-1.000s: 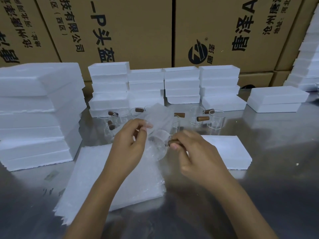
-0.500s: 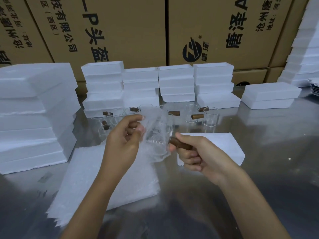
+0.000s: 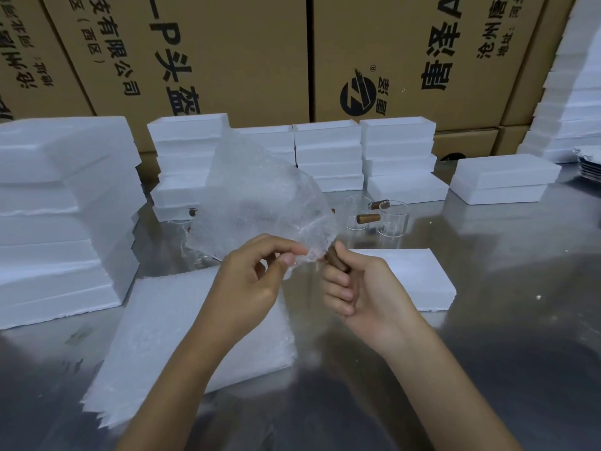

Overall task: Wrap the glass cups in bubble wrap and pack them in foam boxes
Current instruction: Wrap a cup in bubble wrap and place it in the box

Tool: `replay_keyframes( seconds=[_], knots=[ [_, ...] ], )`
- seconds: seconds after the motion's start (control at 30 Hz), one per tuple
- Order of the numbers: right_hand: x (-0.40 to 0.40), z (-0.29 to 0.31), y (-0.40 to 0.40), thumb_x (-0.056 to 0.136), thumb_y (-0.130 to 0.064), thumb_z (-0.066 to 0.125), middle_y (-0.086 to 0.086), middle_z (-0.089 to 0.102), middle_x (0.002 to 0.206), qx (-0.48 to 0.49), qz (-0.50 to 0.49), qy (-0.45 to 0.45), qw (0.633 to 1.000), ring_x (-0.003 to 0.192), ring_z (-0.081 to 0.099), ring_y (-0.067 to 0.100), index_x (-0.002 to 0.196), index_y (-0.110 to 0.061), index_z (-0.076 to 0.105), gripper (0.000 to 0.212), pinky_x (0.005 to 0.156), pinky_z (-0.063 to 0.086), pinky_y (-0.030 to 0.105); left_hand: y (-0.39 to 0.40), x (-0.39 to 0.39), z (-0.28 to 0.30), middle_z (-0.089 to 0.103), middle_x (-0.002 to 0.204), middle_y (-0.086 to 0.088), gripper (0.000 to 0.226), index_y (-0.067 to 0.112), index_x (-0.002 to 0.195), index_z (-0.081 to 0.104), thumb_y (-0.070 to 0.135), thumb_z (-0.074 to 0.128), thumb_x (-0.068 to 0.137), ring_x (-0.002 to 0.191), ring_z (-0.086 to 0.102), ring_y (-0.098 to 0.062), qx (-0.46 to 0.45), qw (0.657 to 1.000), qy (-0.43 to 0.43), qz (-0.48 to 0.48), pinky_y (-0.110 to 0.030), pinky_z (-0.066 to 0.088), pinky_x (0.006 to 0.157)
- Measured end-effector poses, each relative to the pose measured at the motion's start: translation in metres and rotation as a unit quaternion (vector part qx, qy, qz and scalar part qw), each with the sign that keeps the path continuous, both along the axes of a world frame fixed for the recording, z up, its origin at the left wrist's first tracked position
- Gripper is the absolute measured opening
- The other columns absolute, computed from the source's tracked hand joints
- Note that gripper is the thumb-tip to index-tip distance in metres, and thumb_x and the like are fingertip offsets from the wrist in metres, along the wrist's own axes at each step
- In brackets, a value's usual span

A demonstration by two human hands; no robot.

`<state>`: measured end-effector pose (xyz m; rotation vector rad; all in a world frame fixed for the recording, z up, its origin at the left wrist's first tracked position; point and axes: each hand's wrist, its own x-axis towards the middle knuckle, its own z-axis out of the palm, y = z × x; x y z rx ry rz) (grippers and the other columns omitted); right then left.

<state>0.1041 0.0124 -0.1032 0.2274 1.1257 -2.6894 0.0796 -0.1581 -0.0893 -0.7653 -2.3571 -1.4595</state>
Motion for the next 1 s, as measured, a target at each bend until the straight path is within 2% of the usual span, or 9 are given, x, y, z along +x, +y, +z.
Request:
replay_keyframes(
  seconds=[0.07, 0.17, 0.23, 0.37, 0.6, 0.7, 0.8, 0.9, 1.0],
  knots=[
    [0.000, 0.000, 0.002, 0.101, -0.030, 0.048, -0.004, 0.025, 0.057, 0.020, 0.005, 0.013, 1.000, 0.041, 0.020, 0.007, 0.080, -0.009, 0.062, 0.033, 0.036, 0.015, 0.020, 0.000, -0.001, -0.003, 0.067, 0.093, 0.017, 0.028, 0.032, 0.093, 0.071, 0.007, 0.059, 0.097, 0.087, 0.058, -0.008, -0.010, 0.999, 0.028, 0.032, -0.010, 0.039, 0.071],
    [-0.001, -0.001, 0.010, 0.103, -0.035, 0.047, -0.004, 0.025, 0.055, 0.206, -0.021, 0.042, 0.977, 0.043, 0.018, 0.008, 0.096, -0.005, 0.067, 0.038, 0.036, 0.018, 0.020, -0.003, -0.003, -0.005, 0.061, 0.095, 0.017, 0.026, 0.024, 0.096, 0.067, 0.002, 0.054, 0.098, 0.093, 0.052, -0.004, -0.047, 0.990, 0.104, 0.087, -0.006, 0.035, 0.075],
    [-0.003, -0.001, 0.015, 0.103, -0.037, 0.048, -0.004, 0.024, 0.056, 0.294, -0.046, 0.060, 0.953, 0.043, 0.018, 0.009, 0.098, -0.003, 0.070, 0.041, 0.037, 0.019, 0.021, -0.003, -0.003, -0.005, 0.059, 0.099, 0.015, 0.025, 0.023, 0.098, 0.066, 0.000, 0.053, 0.098, 0.098, 0.050, -0.001, -0.063, 0.983, 0.140, 0.103, -0.005, 0.034, 0.079],
    [-0.003, -0.001, 0.017, 0.102, -0.036, 0.050, -0.007, 0.027, 0.052, 0.345, -0.063, 0.065, 0.934, 0.042, 0.020, 0.008, 0.090, -0.006, 0.074, 0.040, 0.038, 0.018, 0.021, -0.001, -0.002, -0.005, 0.061, 0.103, 0.011, 0.025, 0.020, 0.101, 0.067, -0.001, 0.053, 0.098, 0.102, 0.051, -0.003, -0.054, 0.980, 0.157, 0.108, -0.006, 0.035, 0.082],
    [-0.002, -0.001, 0.016, 0.099, -0.031, 0.050, -0.005, 0.021, 0.053, 0.114, 0.031, 0.036, 0.992, 0.043, 0.015, 0.007, 0.086, -0.005, 0.068, 0.034, 0.034, 0.016, 0.020, 0.003, 0.004, -0.001, 0.060, 0.099, 0.022, 0.023, 0.030, 0.097, 0.060, 0.014, 0.044, 0.099, 0.098, 0.057, -0.006, 0.010, 0.989, 0.121, 0.087, -0.007, 0.039, 0.081],
    [-0.002, 0.000, 0.018, 0.096, -0.026, 0.050, -0.005, 0.022, 0.051, -0.016, 0.058, 0.023, 0.998, 0.044, 0.012, 0.007, 0.082, -0.003, 0.067, 0.032, 0.034, 0.014, 0.019, 0.003, 0.004, -0.001, 0.061, 0.097, 0.021, 0.029, 0.034, 0.098, 0.059, 0.010, 0.045, 0.103, 0.098, 0.058, -0.008, 0.006, 0.991, 0.108, 0.076, -0.010, 0.040, 0.082],
    [-0.003, -0.004, 0.009, 0.098, -0.027, 0.050, -0.003, 0.028, 0.055, -0.044, 0.041, 0.022, 0.998, 0.040, 0.022, 0.007, 0.091, -0.003, 0.062, 0.028, 0.033, 0.018, 0.019, 0.006, 0.007, -0.002, 0.064, 0.095, 0.021, 0.037, 0.040, 0.098, 0.062, 0.005, 0.049, 0.101, 0.096, 0.060, -0.013, -0.001, 0.996, 0.086, 0.020, -0.019, 0.042, 0.078],
    [-0.003, -0.011, -0.003, 0.102, -0.027, 0.048, 0.000, 0.042, 0.058, 0.129, 0.011, 0.041, 0.991, 0.044, 0.029, 0.009, 0.087, -0.012, 0.062, 0.025, 0.037, 0.025, 0.021, 0.014, 0.012, -0.003, 0.065, 0.098, 0.022, 0.034, 0.040, 0.101, 0.067, 0.011, 0.051, 0.097, 0.100, 0.059, -0.015, -0.013, 0.996, 0.083, -0.021, -0.023, 0.044, 0.077],
    [-0.001, -0.016, -0.011, 0.101, -0.027, 0.048, -0.002, 0.052, 0.059, 0.428, -0.040, 0.115, 0.895, 0.047, 0.039, 0.011, 0.066, -0.028, 0.060, 0.038, 0.045, 0.032, 0.024, 0.017, 0.015, -0.005, 0.068, 0.100, 0.018, 0.033, 0.027, 0.102, 0.074, 0.004, 0.053, 0.096, 0.105, 0.059, -0.015, -0.002, 0.995, 0.086, -0.041, -0.016, 0.042, 0.081]
  ],
)
